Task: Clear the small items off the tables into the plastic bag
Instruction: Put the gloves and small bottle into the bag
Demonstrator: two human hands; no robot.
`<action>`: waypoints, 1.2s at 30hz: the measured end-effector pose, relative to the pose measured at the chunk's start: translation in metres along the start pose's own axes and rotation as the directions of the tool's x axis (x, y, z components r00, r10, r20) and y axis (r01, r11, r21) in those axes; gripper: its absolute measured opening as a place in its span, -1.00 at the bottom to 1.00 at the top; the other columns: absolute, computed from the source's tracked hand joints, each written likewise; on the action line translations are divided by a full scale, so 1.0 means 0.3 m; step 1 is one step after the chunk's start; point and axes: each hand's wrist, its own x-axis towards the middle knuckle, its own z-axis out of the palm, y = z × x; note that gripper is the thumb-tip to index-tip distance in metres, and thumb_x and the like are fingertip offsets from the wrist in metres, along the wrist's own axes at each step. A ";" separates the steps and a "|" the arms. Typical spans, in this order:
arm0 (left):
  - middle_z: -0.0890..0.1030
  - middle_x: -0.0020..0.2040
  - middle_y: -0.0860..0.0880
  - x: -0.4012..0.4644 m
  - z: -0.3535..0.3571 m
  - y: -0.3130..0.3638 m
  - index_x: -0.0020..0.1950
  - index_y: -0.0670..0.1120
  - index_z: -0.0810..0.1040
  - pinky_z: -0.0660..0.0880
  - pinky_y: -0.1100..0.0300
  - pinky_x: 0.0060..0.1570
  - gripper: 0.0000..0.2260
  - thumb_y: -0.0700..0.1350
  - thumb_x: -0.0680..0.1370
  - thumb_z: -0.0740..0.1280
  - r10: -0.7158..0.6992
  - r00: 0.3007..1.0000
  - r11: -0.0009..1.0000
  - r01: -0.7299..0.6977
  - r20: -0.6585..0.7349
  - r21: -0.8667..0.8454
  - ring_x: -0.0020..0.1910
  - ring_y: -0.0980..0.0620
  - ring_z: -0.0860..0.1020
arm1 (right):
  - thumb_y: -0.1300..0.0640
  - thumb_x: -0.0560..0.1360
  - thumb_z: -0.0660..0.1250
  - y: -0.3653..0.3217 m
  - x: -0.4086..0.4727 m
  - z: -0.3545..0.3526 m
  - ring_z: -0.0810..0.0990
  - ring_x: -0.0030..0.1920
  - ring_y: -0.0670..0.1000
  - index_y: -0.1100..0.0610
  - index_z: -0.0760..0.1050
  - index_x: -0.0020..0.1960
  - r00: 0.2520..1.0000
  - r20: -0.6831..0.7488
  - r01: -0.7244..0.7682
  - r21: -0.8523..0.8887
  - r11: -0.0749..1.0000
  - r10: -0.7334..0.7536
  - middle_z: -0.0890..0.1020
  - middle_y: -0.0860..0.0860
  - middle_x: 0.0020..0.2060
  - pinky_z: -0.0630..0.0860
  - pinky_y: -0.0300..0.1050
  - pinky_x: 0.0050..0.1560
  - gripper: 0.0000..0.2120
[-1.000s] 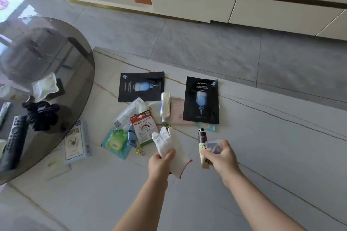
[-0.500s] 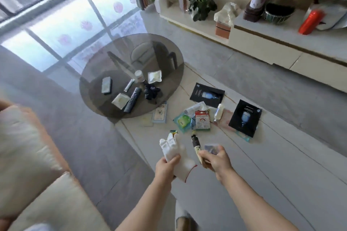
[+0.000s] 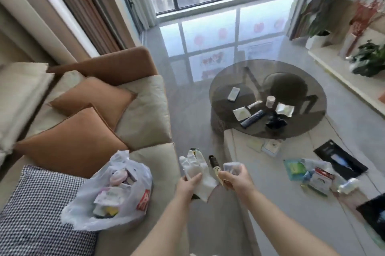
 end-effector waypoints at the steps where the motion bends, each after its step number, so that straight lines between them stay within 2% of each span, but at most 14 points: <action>1: 0.63 0.02 -0.28 -0.004 -0.061 0.017 0.12 -0.27 0.52 0.60 -0.04 -0.12 -0.73 -0.25 0.46 0.43 0.004 1.000 0.999 -0.004 -0.012 -0.042 -0.08 -0.22 0.63 | 0.38 0.36 0.45 -0.010 -0.001 0.070 0.40 -0.44 0.03 0.27 0.39 -0.04 0.999 0.047 0.014 -0.037 0.999 -0.012 0.46 0.15 -0.32 0.33 -0.18 -0.48 -0.72; 3: 0.66 -0.13 -0.20 -0.004 -0.182 0.037 0.02 -0.24 0.55 0.59 0.12 -0.38 -0.83 -0.25 0.46 0.43 0.011 0.999 0.993 -0.014 -0.032 -0.114 -0.27 -0.11 0.65 | 0.37 0.37 0.44 -0.020 -0.008 0.208 0.34 -0.53 -0.02 0.25 0.34 -0.16 0.990 0.138 0.051 -0.116 0.992 -0.035 0.42 0.10 -0.42 0.28 -0.26 -0.53 -0.74; 5: 0.65 -0.23 -0.14 -0.002 -0.302 0.056 -0.04 -0.21 0.56 0.55 0.19 -0.46 -0.89 -0.24 0.48 0.42 0.015 0.997 0.988 -0.027 -0.078 -0.149 -0.35 -0.04 0.64 | 0.38 0.39 0.42 -0.018 -0.013 0.343 0.30 -0.55 -0.04 0.24 0.31 -0.20 0.976 0.212 0.087 -0.174 0.981 -0.049 0.38 0.07 -0.44 0.23 -0.25 -0.52 -0.74; 6: 0.65 -0.21 -0.15 0.000 -0.359 0.067 -0.01 -0.22 0.56 0.56 0.17 -0.41 -0.88 -0.22 0.49 0.41 0.027 0.994 0.987 -0.043 -0.102 -0.158 -0.31 -0.06 0.64 | 0.40 0.39 0.41 -0.015 -0.015 0.406 0.29 -0.55 -0.04 0.26 0.33 -0.23 0.968 0.246 0.105 -0.195 0.975 -0.055 0.37 0.07 -0.46 0.21 -0.24 -0.50 -0.76; 8: 0.65 -0.05 -0.22 0.007 -0.474 0.083 0.09 -0.24 0.56 0.60 0.00 -0.11 -0.78 -0.18 0.49 0.42 0.059 0.985 0.985 -0.083 -0.162 -0.148 -0.10 -0.16 0.63 | 0.42 0.39 0.39 -0.006 -0.019 0.534 0.27 -0.54 -0.04 0.29 0.36 -0.30 0.947 0.318 0.134 -0.242 0.961 -0.052 0.36 0.09 -0.48 0.19 -0.20 -0.45 -0.78; 10: 0.63 0.05 -0.25 0.024 -0.587 0.089 0.15 -0.27 0.55 0.51 -0.14 0.15 -0.69 -0.15 0.48 0.43 0.053 0.970 0.985 -0.090 -0.236 -0.150 0.06 -0.22 0.60 | 0.43 0.38 0.38 0.009 -0.020 0.652 0.29 -0.52 -0.03 0.29 0.37 -0.25 0.929 0.369 0.131 -0.271 0.954 -0.023 0.37 0.11 -0.43 0.23 -0.14 -0.41 -0.81; 14: 0.68 -0.11 -0.22 0.052 -0.767 0.089 0.04 -0.26 0.60 0.60 -0.02 -0.07 -0.75 -0.13 0.46 0.44 -0.022 0.953 0.964 -0.060 -0.301 -0.260 -0.13 -0.17 0.65 | 0.38 0.33 0.43 0.049 -0.011 0.854 0.34 -0.44 0.00 0.27 0.34 -0.06 0.927 0.370 0.073 -0.347 0.935 0.064 0.39 0.18 -0.28 0.33 -0.12 -0.38 -0.70; 18: 0.63 0.05 -0.25 0.098 -0.880 0.097 0.19 -0.24 0.54 0.53 -0.09 0.12 -0.73 -0.16 0.52 0.34 -0.075 0.935 0.936 -0.054 -0.348 -0.347 0.04 -0.21 0.59 | 0.30 0.27 0.48 0.075 0.029 1.006 0.37 -0.53 -0.02 0.19 0.30 -0.12 0.916 0.376 0.056 -0.465 0.883 0.140 0.42 0.13 -0.33 0.36 -0.22 -0.51 -0.63; 20: 0.60 0.09 -0.21 0.122 -0.910 0.100 0.25 -0.21 0.49 0.52 0.01 0.04 -0.69 -0.16 0.53 0.31 -0.105 0.923 0.915 -0.055 -0.369 -0.399 0.05 -0.18 0.56 | 0.34 0.27 0.47 0.085 0.065 1.063 0.39 -0.59 -0.08 0.16 0.30 -0.12 0.902 0.398 0.064 -0.510 0.858 0.169 0.44 0.11 -0.36 0.37 -0.25 -0.54 -0.63; 22: 0.57 0.12 -0.18 0.150 -0.931 0.105 0.30 -0.17 0.44 0.52 0.04 0.01 -0.65 -0.15 0.53 0.30 -0.148 0.907 0.903 -0.039 -0.394 -0.428 0.04 -0.16 0.54 | 0.34 0.26 0.46 0.098 0.112 1.115 0.40 -0.57 -0.08 0.23 0.33 -0.05 0.876 0.430 0.073 -0.566 0.821 0.219 0.46 0.12 -0.34 0.37 -0.25 -0.52 -0.63; 25: 0.55 0.12 -0.23 0.185 -0.966 0.111 0.31 -0.22 0.42 0.51 -0.09 0.16 -0.62 -0.17 0.51 0.31 -0.224 0.875 0.887 0.000 -0.430 -0.461 0.09 -0.22 0.53 | 0.33 0.29 0.44 0.116 0.190 1.190 0.46 -0.48 -0.02 0.24 0.35 0.05 0.855 0.428 0.077 -0.662 0.745 0.293 0.50 0.15 -0.28 0.45 -0.19 -0.45 -0.59; 28: 0.53 0.16 -0.22 0.224 -0.983 0.110 0.35 -0.20 0.38 0.51 -0.03 0.13 -0.56 -0.16 0.49 0.35 -0.317 0.845 0.857 0.061 -0.431 -0.512 0.12 -0.22 0.52 | 0.37 0.33 0.39 0.138 0.262 1.257 0.51 -0.41 0.03 0.16 0.29 0.16 0.839 0.394 0.061 -0.754 0.655 0.375 0.53 0.16 -0.17 0.53 -0.15 -0.40 -0.52; 31: 0.53 0.10 -0.16 0.294 -0.994 0.106 0.34 -0.21 0.40 0.49 0.11 -0.06 -0.57 -0.18 0.49 0.37 -0.365 0.811 0.836 0.068 -0.458 -0.545 0.05 -0.17 0.52 | 0.40 0.34 0.38 0.168 0.336 1.309 0.52 -0.46 -0.01 0.14 0.27 0.18 0.844 0.361 0.065 -0.803 0.593 0.397 0.53 0.16 -0.10 0.51 -0.22 -0.49 -0.50; 36: 0.61 0.05 -0.21 0.430 -1.017 0.089 0.22 -0.29 0.48 0.57 0.06 -0.09 -0.67 -0.26 0.48 0.37 -0.451 0.748 0.771 0.051 -0.488 -0.635 -0.06 -0.18 0.59 | 0.39 0.34 0.37 0.251 0.435 1.391 0.52 -0.42 0.03 0.18 0.27 0.18 0.824 0.376 0.094 -0.829 0.551 0.424 0.52 0.19 -0.11 0.55 -0.16 -0.45 -0.52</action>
